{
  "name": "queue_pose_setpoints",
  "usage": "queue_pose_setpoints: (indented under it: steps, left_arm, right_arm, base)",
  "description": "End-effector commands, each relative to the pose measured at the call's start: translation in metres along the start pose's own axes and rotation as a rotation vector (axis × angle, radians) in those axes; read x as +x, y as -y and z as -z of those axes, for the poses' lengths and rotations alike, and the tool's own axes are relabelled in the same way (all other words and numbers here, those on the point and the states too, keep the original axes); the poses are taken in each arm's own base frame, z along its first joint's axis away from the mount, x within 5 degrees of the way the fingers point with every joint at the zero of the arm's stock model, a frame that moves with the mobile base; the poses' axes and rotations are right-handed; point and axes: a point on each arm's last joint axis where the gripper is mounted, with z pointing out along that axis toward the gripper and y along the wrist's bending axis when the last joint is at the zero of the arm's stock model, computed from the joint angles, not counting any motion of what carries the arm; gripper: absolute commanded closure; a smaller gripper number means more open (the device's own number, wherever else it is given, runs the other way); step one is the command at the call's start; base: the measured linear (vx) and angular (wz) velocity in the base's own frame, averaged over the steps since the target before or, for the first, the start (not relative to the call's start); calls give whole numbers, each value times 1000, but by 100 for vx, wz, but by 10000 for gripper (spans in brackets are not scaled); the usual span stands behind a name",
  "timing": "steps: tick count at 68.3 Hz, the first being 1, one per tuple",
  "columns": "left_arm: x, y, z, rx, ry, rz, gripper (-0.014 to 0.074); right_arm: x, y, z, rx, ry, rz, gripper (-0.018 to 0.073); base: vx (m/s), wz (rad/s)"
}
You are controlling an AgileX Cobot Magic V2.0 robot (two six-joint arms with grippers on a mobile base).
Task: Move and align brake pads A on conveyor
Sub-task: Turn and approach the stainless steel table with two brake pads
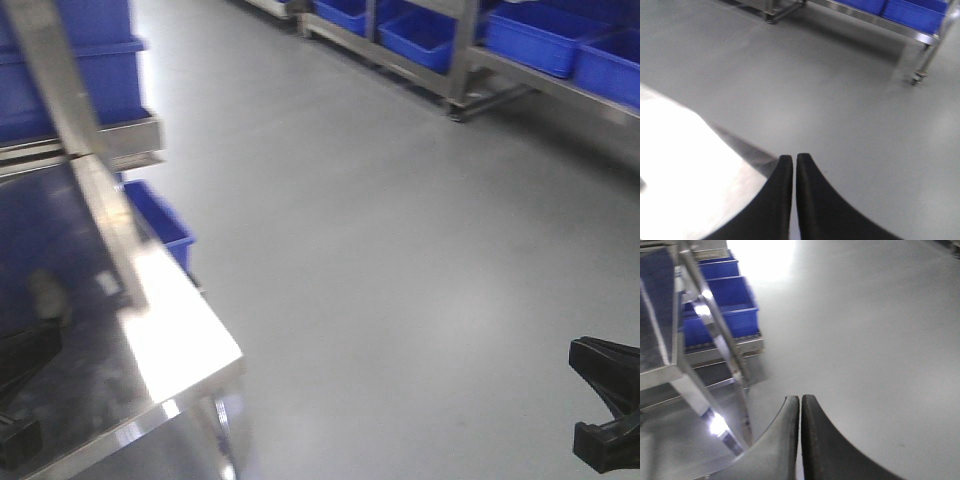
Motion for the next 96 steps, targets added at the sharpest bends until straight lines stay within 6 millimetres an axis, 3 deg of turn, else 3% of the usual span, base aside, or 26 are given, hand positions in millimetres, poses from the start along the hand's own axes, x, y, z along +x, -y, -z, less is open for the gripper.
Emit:
queue_pose_setpoints:
  steps: [1,47,96]
  left_arm:
    - [-14,3,3,17,91,-1,603]
    - [-14,3,3,16,91,0,603]
    - [-14,3,3,16,91,0,603]
  right_arm:
    - [-13,0,2,8,75,8,568]
    - [-13,0,2,8,73,8,568]
    - [-13,0,1,8,71,8,568]
  base:
    - [-2,74]
    - [-1,69]
    - [6,10]
